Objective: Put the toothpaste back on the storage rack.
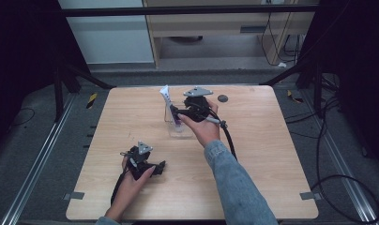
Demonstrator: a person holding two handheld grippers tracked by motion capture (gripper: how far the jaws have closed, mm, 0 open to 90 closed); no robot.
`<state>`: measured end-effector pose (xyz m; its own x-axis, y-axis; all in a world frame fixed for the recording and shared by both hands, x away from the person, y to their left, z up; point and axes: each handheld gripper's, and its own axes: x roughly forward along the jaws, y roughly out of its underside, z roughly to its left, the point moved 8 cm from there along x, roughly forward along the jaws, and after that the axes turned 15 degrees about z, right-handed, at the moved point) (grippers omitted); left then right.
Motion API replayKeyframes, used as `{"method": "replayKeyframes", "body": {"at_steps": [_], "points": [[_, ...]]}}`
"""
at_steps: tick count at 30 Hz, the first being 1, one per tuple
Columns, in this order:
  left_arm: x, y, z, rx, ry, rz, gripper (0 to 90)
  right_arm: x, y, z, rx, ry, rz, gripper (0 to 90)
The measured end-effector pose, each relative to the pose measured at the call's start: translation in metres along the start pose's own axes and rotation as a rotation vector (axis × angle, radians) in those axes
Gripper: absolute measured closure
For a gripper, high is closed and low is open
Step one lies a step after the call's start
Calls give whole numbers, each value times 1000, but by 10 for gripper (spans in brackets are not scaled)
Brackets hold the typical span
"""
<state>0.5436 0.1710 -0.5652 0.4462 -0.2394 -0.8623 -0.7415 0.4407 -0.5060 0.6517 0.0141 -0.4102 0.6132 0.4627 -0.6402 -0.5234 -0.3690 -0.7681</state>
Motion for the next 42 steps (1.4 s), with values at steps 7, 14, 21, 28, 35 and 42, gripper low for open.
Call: {"method": "replayKeyframes", "body": {"at_steps": [7,14,21,28,35,42], "points": [[0,0,-2,8,4,4,0,-12,11,-8,-5,11,9,196],[0,0,-3,11,6,0,0,-24,21,-18,-29,23,25,155],[0,0,-4,11,8,0,0,-31,31,-24,-41,27,42,109],[0,0,-4,10,8,0,0,-34,36,-24,-48,28,55,116],[0,0,-4,10,8,0,0,-34,48,-26,-41,25,109,107],[0,0,-4,10,8,-1,0,-38,58,-34,-37,42,153,102]]}}
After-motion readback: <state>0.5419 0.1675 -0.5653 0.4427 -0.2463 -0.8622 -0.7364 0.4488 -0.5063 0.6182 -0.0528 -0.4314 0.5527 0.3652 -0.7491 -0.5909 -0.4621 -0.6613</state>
